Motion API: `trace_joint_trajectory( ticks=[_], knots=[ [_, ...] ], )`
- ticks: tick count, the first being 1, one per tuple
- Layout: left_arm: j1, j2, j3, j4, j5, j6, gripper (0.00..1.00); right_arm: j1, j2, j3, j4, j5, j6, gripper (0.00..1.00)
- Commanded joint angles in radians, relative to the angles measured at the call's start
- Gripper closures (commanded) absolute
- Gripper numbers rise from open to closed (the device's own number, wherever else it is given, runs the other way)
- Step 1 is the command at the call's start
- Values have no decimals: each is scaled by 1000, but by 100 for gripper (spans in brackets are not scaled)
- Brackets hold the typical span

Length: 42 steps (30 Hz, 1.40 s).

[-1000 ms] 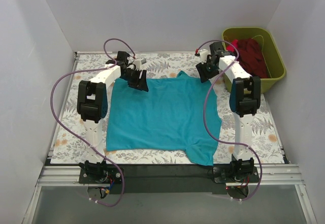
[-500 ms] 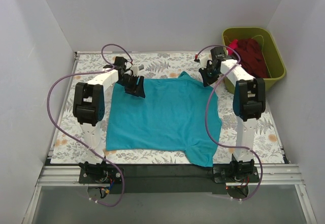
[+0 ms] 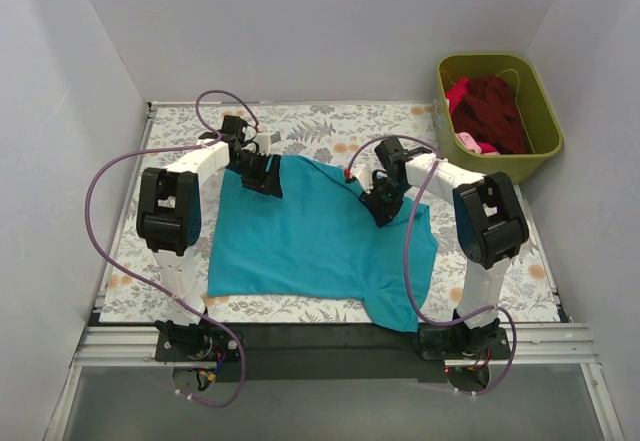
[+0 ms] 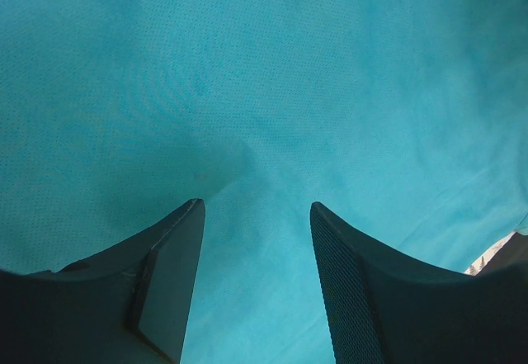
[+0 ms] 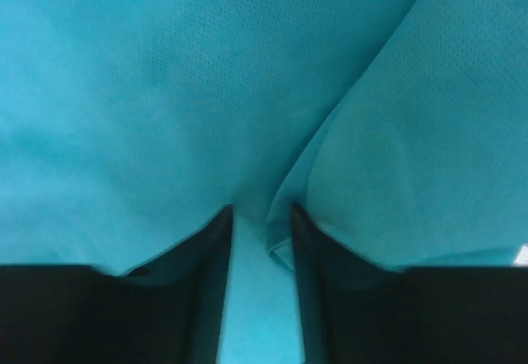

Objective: Fold and stack the t-shirts
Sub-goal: Flatten the tshirt out

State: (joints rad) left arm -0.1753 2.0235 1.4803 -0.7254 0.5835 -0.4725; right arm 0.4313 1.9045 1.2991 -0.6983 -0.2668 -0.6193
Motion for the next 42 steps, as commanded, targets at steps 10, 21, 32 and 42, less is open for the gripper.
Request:
trace_joint_trajectory(
  ticks=[10,21,32,42],
  knots=[
    [14,-62,9,-11,10,11,47,-227,79,365,-41,-175,256,74],
    [62,-60,8,-2,-8,-15,45,-227,211,416,-33,-8,306,63],
    [135,-35,51,1,9,-31,44,-212,294,453,11,64,351,60],
    [209,-25,47,26,-27,-44,42,-189,321,451,25,106,326,97]
  ],
)
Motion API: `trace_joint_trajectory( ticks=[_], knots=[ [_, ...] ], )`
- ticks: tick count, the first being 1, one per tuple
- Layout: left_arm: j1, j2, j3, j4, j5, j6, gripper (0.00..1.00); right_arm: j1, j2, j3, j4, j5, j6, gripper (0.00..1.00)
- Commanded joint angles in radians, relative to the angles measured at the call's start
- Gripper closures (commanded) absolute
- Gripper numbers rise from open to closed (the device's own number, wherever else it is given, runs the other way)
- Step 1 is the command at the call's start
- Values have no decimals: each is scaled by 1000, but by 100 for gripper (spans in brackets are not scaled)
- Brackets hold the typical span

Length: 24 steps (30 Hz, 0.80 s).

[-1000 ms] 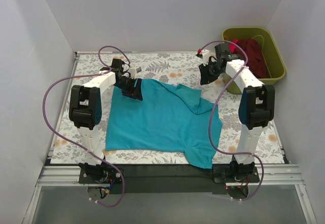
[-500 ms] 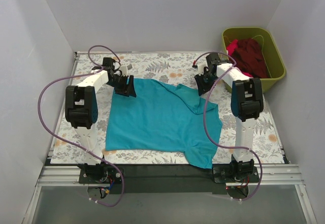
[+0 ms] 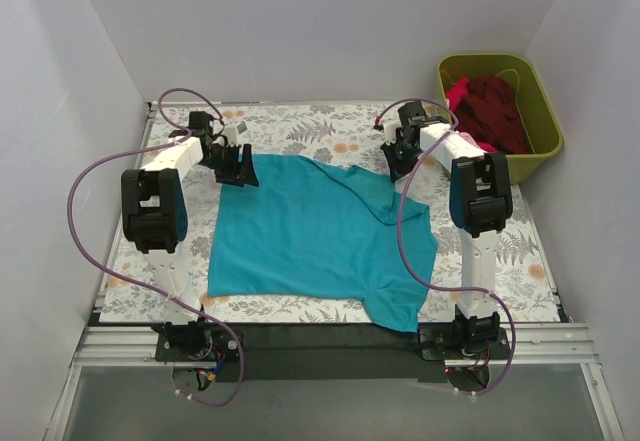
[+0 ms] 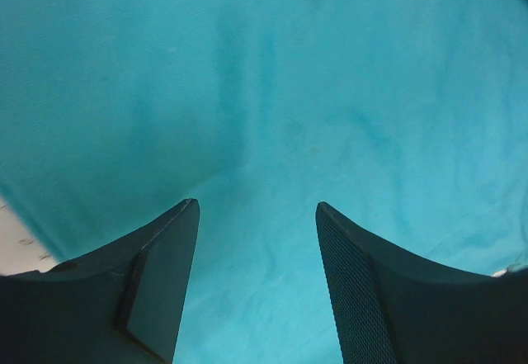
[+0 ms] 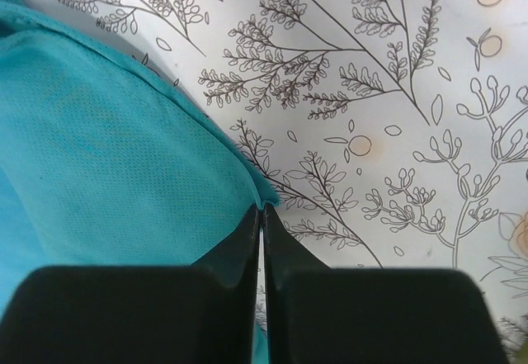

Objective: Fold and stack the t-shirts
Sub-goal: Flatten the tshirt out

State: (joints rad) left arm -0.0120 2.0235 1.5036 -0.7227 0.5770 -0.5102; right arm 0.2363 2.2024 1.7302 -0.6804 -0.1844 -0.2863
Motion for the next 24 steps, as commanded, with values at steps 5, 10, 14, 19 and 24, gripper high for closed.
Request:
trace_joint_trajectory(
  ticks=[5,10,14,19,24],
  knots=[
    [92,10,75,35,-46,-17,42,-9,-4,71,8,71,-62,99],
    [118,73,159,71,-91,-43,42,-25,-4,189,28,134,-154,99],
    [127,157,234,82,-97,-53,42,-29,-3,242,140,180,-218,99],
    [127,231,311,106,-86,-71,43,-29,35,259,263,304,-284,99],
    [127,297,369,134,-75,-82,45,-29,74,265,372,333,-315,99]
  ],
)
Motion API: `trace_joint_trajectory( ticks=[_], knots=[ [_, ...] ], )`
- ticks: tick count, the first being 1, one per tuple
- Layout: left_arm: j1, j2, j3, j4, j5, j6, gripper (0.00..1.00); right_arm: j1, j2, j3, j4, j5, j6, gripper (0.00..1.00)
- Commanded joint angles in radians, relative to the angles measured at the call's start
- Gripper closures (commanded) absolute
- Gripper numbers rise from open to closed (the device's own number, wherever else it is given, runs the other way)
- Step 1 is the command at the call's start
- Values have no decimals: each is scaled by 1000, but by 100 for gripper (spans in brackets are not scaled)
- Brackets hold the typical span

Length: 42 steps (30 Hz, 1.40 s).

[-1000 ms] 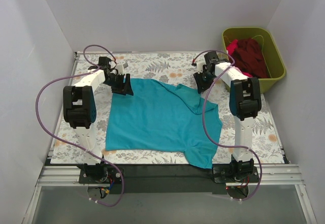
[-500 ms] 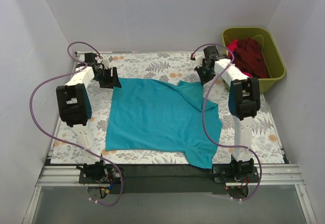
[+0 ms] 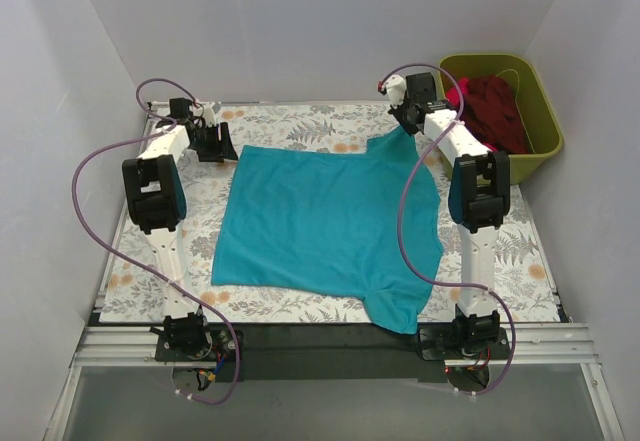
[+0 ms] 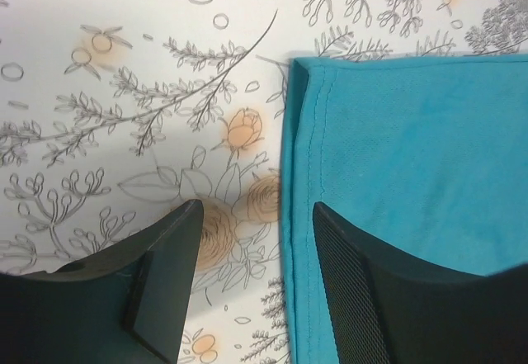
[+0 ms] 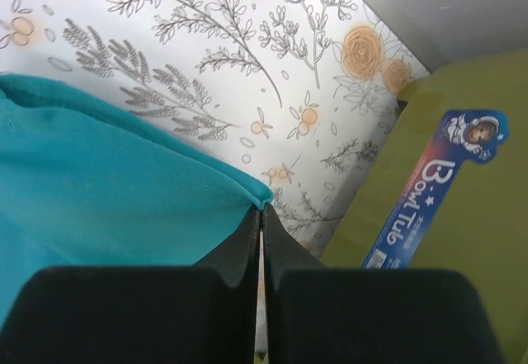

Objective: Fold and stack the t-shirts
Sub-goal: Flatten the tshirt out, then fold the tshirt

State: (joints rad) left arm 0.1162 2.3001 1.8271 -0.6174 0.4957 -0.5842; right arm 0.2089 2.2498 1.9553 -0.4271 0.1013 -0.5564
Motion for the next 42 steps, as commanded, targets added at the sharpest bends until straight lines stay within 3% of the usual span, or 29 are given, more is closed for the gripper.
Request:
trace_joint_trajectory(
  ticks=[1,8,25,32,42],
  knots=[
    [-1,28,54,27,7,-8,45,-2,40,43,131,44,-48,99],
    [-1,62,80,64,69,-8,47,-2,120,97,162,72,-76,99],
    [-58,222,256,99,147,-46,50,-2,134,106,186,84,-86,99],
    [-73,237,247,97,165,-36,60,-2,159,148,198,86,-83,99],
    [-76,278,288,133,149,-83,55,-2,185,163,208,72,-85,99]
  ],
)
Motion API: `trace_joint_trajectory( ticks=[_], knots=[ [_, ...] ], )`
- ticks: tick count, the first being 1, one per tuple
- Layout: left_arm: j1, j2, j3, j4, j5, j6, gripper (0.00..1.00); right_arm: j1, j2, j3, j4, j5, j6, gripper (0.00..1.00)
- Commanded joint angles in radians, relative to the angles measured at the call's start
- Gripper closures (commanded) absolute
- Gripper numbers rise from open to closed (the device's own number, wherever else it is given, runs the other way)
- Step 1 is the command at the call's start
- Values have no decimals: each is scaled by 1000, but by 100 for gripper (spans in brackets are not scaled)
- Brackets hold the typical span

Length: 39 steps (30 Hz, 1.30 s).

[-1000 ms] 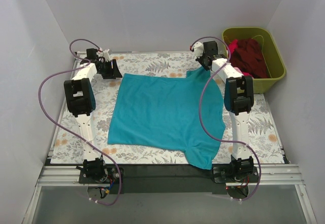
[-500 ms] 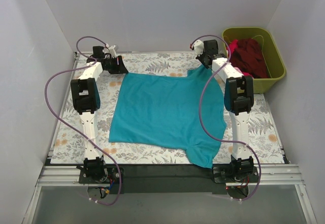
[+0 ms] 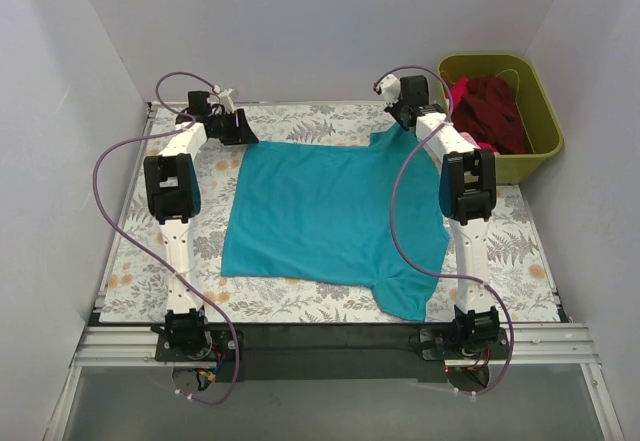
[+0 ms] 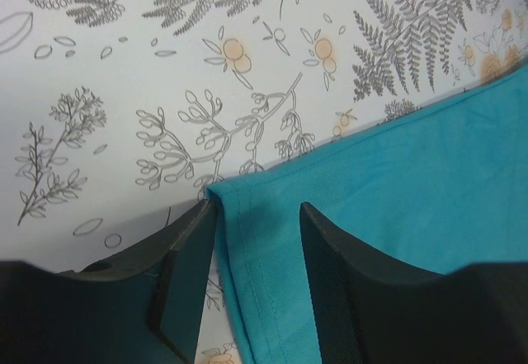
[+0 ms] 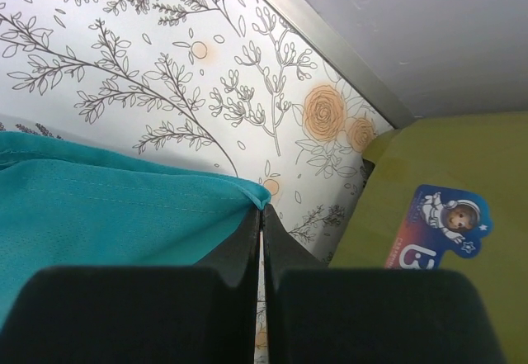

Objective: Fold and stack the t-shirts
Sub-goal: Fold the tshirt

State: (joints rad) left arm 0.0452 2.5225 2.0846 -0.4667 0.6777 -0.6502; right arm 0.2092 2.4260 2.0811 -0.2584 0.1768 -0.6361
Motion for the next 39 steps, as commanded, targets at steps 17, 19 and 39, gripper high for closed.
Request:
trace_joint_trajectory(
  ticks=[17,19,39],
  knots=[
    [-22,88,66,-67,-38,46,67,1,-2,37,48,-19,-2,99],
    [-22,85,68,-63,-55,47,65,1,-1,42,50,-20,-4,99],
    [-28,117,132,-159,-70,202,59,1,-1,36,50,-28,-11,99]
  ],
)
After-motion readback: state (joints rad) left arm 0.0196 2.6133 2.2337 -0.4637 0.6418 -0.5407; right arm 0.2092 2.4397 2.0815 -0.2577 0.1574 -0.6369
